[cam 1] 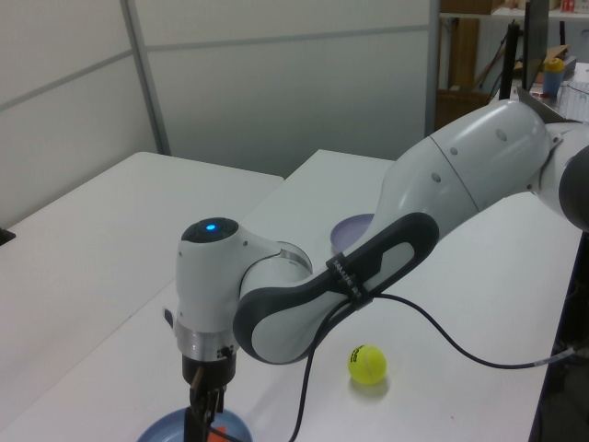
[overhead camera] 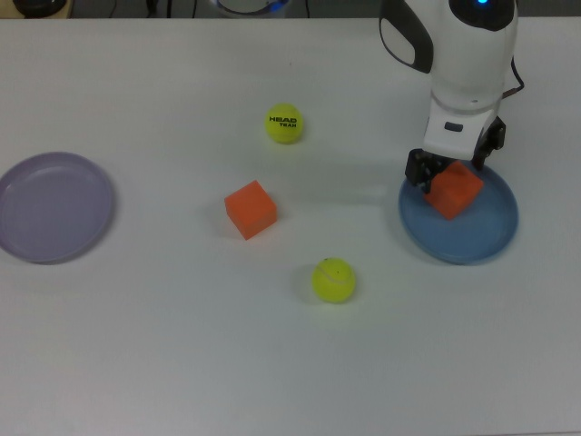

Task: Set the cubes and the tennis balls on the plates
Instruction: 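Lift the gripper and move it over the second orange cube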

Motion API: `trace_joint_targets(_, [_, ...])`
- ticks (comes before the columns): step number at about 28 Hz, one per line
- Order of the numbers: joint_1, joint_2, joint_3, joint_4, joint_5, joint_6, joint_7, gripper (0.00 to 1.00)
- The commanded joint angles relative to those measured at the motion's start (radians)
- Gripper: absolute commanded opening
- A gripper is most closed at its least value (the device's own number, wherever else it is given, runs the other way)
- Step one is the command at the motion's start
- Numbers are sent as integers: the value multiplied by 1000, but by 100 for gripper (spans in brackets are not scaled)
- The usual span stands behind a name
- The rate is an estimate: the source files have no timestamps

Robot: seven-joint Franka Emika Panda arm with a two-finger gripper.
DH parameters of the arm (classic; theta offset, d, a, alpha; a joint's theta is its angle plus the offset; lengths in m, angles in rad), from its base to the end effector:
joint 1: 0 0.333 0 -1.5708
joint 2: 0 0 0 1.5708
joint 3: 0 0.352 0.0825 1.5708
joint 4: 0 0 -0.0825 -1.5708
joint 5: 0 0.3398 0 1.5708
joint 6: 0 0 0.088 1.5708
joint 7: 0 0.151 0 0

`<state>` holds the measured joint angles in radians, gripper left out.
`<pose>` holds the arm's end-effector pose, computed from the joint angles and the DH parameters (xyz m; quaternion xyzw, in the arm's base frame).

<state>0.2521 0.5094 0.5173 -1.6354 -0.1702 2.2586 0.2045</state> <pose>0.5267 0.4260 0.3805 -0.9525 -0.2863 -0.0584 0.0858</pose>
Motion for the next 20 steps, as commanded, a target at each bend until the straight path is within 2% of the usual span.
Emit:
trace_joint_targets(1, [-22, -77, -13, -1, 0, -118, 59, 100])
trace_joint_targets(4, [-62, -147, -13, -1, 3, -235, 40, 100])
trace_joint_targets(8, [-118, -190, -22, -1, 11, -301, -86, 100])
trace_joint_targets(12, [-158, -227, -91, 12, 57, -317, -241, 100])
trace_joint_targets(13, [-159, -233, -136, 14, 81, -320, -301, 100])
trace_joint_targets(20, [-159, -246, -281, 14, 169, -323, -536, 100])
